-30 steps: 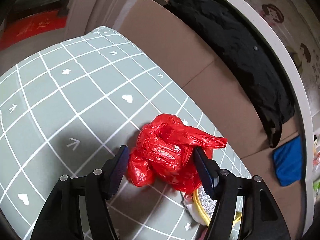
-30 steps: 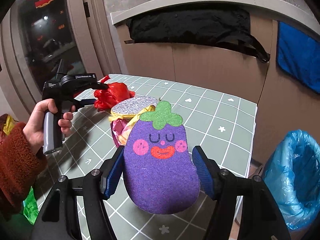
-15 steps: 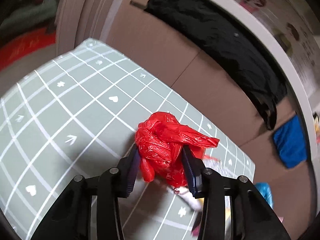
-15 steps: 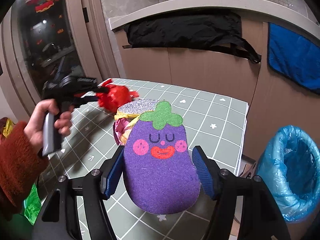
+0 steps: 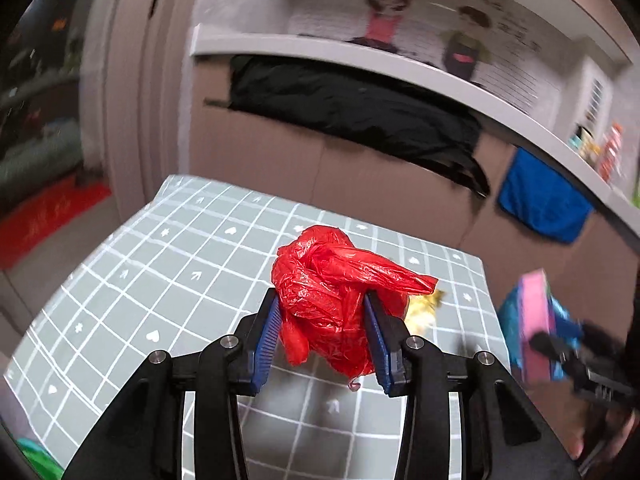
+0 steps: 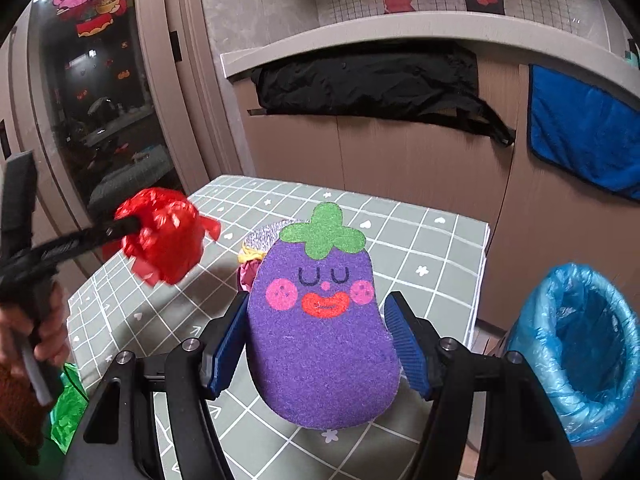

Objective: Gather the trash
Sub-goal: 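Carry the eggplant sponge and red bag over the blue bin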

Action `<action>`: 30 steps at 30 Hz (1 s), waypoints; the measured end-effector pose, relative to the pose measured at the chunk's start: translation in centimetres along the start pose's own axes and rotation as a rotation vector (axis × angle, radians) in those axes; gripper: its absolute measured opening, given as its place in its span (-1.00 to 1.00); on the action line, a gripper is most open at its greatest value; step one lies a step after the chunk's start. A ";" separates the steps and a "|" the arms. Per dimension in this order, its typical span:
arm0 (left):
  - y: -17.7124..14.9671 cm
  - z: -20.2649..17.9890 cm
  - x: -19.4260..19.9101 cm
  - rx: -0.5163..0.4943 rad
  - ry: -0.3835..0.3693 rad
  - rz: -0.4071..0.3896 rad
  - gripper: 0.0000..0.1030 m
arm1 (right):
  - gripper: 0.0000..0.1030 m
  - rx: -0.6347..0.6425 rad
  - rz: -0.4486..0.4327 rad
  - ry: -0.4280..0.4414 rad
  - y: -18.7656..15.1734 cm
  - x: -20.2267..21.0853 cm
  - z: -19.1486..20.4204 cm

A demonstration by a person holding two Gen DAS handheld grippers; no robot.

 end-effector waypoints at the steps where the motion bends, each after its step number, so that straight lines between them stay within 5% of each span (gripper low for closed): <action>1: 0.0 -0.7 0.5 -0.022 -0.002 -0.010 -0.19 | 0.25 0.004 -0.013 -0.008 0.2 0.5 0.0; 16: 2.9 -15.7 4.3 -0.242 -0.188 -0.151 -0.19 | 0.25 0.020 -0.223 -0.163 2.8 10.3 -5.4; 22: 2.8 -23.4 3.0 -0.299 -0.264 -0.188 -0.19 | 0.25 -0.024 -0.310 -0.256 3.0 15.3 -10.4; 30: 2.3 -32.2 -1.7 -0.330 -0.371 -0.133 -0.19 | 0.25 -0.111 -0.363 -0.416 2.0 19.1 -18.5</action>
Point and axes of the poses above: each gripper's, at about its wrist camera, not at the fingertips, and x roughly against the way its jaws point, z to its left, y to its top, the point moved 4 cm from there along -x, roughly the way its jaws point, and after that the axes turned 1 degree about -x, right-handed, at the moved point
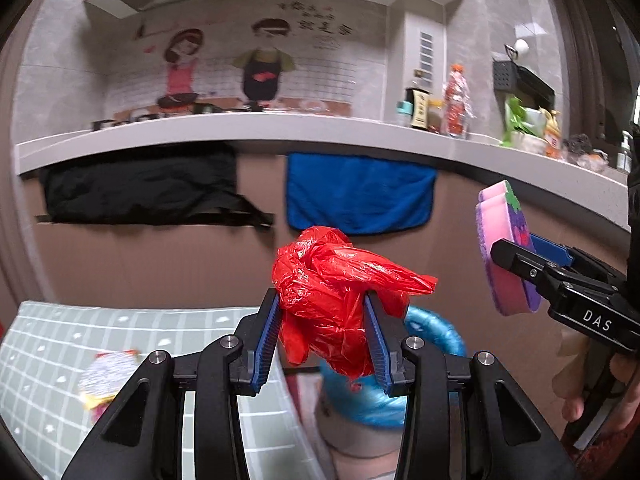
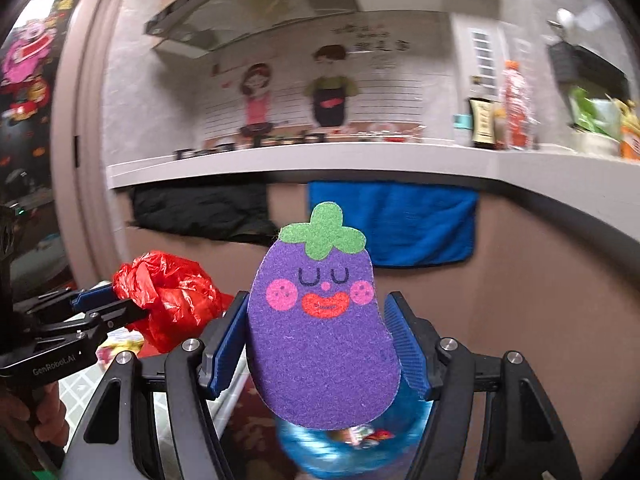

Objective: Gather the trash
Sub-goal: 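Carry the eggplant sponge and red bag over the blue bin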

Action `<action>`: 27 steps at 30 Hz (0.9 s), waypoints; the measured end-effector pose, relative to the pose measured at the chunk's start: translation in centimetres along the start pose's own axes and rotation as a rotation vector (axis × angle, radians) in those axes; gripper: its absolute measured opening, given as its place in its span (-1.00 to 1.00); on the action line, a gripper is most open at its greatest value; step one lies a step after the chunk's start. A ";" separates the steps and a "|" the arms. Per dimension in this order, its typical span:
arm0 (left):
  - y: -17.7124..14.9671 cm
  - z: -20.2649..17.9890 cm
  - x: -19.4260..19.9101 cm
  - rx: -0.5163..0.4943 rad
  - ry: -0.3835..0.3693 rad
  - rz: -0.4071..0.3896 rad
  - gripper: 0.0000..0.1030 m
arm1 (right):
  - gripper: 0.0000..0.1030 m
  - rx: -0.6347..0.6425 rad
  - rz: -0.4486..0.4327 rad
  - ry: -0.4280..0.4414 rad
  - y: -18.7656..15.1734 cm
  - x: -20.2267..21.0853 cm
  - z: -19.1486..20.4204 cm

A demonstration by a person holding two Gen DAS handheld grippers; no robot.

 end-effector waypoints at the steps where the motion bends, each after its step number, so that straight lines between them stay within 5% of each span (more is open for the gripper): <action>1: 0.2 -0.5 -0.8 -0.002 -0.008 0.003 -0.19 | 0.25 -0.015 0.005 -0.008 -0.1 -0.3 -0.9; 7: 0.1 -2.3 -4.3 -0.005 -0.029 0.026 -0.19 | 0.25 -0.089 0.055 -0.038 -1.8 -2.4 -4.7; 27: -3.0 -2.8 -11.0 0.034 -0.045 0.154 -0.19 | 0.25 -0.144 0.151 -0.049 -5.4 -7.8 -7.5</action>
Point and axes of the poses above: each gripper's, at about its wrist camera, not at the fingertips, and x roughly against the way its jaws point, z to its left, y to its top, the point moved 4 cm from there along -x, roughly the way its jaws point, and after that the axes turned 1 degree about -x, right-handed, at the moved point
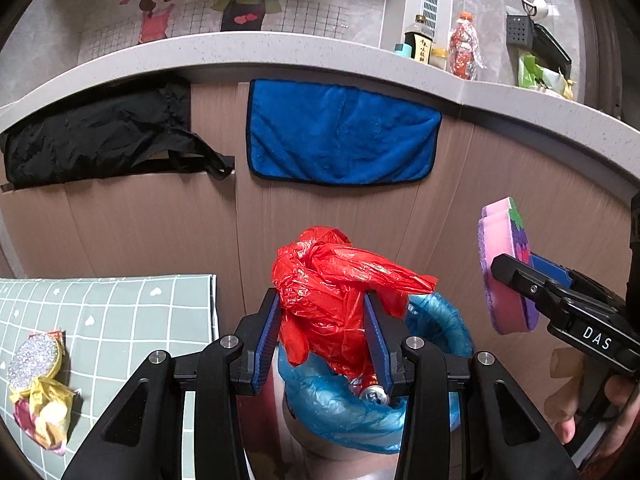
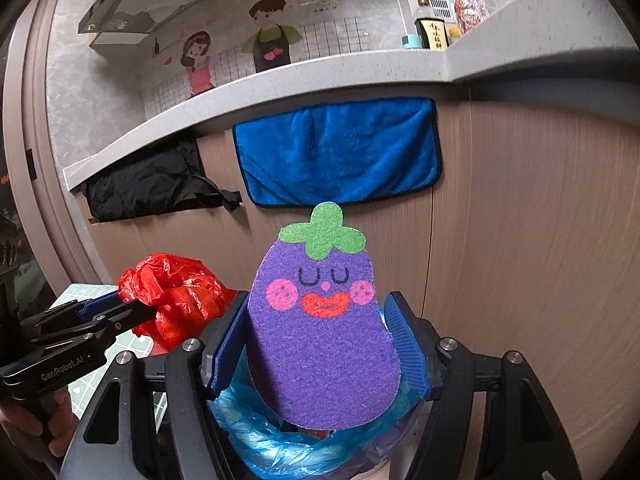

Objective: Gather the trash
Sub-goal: 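Carry the eggplant sponge and red bag over the blue bin, then open both tools over the bin and swing back toward the table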

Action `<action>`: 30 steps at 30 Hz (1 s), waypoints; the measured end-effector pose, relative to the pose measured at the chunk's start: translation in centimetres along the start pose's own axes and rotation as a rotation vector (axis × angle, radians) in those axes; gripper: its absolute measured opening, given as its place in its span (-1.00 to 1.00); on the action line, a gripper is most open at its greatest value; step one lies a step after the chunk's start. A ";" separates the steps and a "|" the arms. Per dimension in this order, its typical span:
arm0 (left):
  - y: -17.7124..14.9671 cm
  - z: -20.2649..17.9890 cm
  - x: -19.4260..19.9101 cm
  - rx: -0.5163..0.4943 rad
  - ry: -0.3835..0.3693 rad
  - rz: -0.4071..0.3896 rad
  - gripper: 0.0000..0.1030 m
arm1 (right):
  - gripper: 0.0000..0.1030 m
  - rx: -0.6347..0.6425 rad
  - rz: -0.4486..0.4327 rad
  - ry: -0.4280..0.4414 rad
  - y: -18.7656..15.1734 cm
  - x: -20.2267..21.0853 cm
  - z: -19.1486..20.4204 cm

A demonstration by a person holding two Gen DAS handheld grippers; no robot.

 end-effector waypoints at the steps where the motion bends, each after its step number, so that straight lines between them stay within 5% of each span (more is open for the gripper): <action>1: -0.1 0.0 -0.3 0.002 -0.002 0.005 -0.19 | 0.25 -0.001 0.005 -0.001 -0.1 -0.3 0.0; 14: -0.2 0.0 -4.4 -0.011 -0.019 0.047 -0.19 | 0.25 -0.011 0.070 -0.028 -1.6 -3.8 -0.9; 30: -1.8 1.8 -9.7 0.126 -0.130 0.189 -0.17 | 0.28 -0.037 0.149 -0.020 -2.9 -7.4 -1.7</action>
Point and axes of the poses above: each gripper's, at about its wrist camera, not at the fingertips, and x roughly against the way its jaws point, z to its left, y to its top, the point moved 4 cm from there along -x, roughly the way its jaws point, and after that the axes turned 1 degree about -x, right-handed, at the moved point
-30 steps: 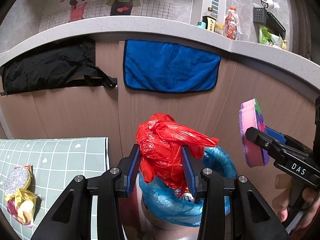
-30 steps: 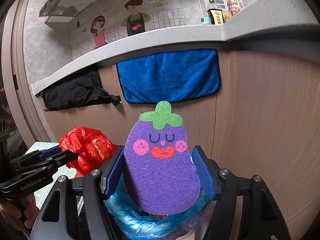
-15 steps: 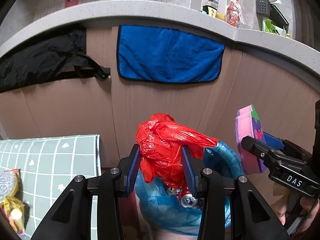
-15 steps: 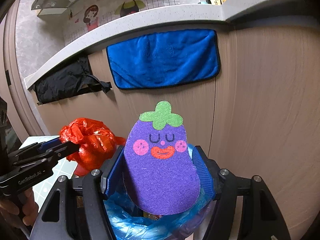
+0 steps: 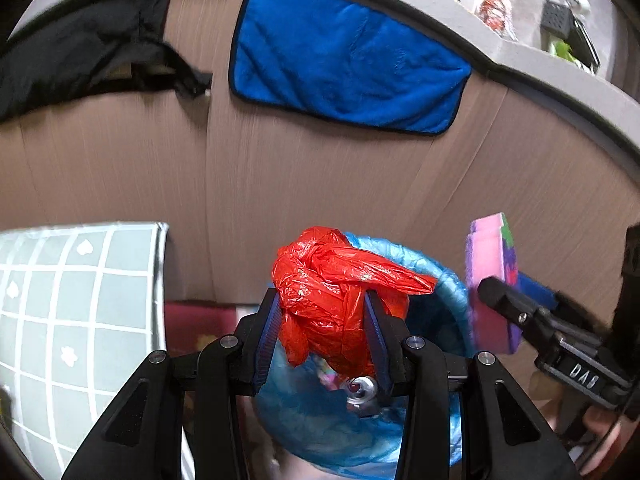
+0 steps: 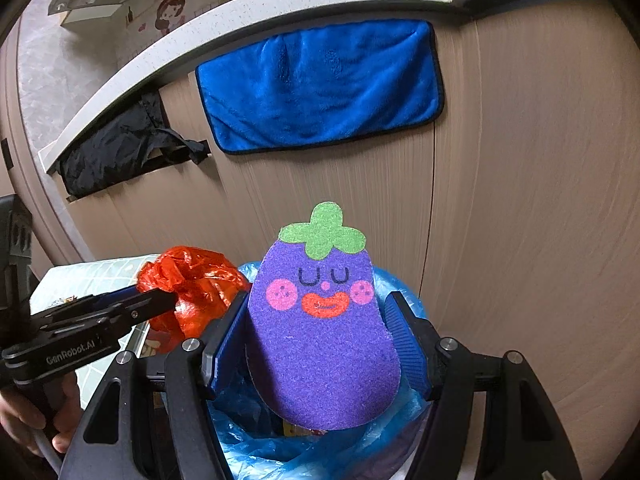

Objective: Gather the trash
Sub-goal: 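Open both tools over the bin and swing back toward the table, then grasp the yellow chip bag with the right tool while the left tool grasps the grey scrubber pad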

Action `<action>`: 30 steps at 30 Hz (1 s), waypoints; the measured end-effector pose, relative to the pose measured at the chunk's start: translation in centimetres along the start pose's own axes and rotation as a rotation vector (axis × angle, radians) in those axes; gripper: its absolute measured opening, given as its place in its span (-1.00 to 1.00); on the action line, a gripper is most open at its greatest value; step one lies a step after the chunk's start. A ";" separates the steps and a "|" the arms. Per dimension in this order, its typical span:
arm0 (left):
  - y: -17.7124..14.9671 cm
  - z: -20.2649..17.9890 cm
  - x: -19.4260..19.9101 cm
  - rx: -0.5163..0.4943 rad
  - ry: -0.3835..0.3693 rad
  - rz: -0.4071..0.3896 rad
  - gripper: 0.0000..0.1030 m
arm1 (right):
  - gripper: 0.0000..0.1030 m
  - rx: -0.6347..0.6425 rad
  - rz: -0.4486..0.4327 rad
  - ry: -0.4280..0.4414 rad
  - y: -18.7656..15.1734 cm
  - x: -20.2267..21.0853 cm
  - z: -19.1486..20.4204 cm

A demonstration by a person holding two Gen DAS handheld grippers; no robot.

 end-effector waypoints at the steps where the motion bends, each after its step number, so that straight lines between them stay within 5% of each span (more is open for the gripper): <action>1: 0.0 0.3 -0.1 0.029 -0.031 0.009 -0.15 | 0.28 -0.002 0.003 0.003 -0.1 0.0 0.0; 4: 0.6 0.8 0.1 0.085 -0.082 0.002 0.04 | 0.49 0.001 -0.010 -0.021 -0.2 0.2 -0.1; 12: 1.8 1.7 4.3 0.110 -0.069 -0.053 0.08 | 0.49 0.027 -0.053 -0.059 0.4 2.8 0.4; 16: 1.4 3.9 9.6 0.079 0.056 -0.121 0.08 | 0.50 0.033 -0.083 -0.027 1.0 4.8 1.8; 22: -1.5 9.4 16.8 0.100 0.218 -0.176 0.08 | 0.54 0.034 -0.106 0.135 1.4 6.7 7.1; 30: -6.2 22.1 27.1 0.247 0.469 -0.219 0.08 | 0.54 0.266 -0.035 0.279 -0.3 5.6 20.9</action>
Point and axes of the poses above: each gripper's, at about its wrist camera, not at the fingertips, and x roughly against the way its jaws point, z to its left, y to its top, the point moved 4 cm from there along -x, roughly the way its jaws point, and after that the axes turned 1 degree about -x, right-handed, at the moved point
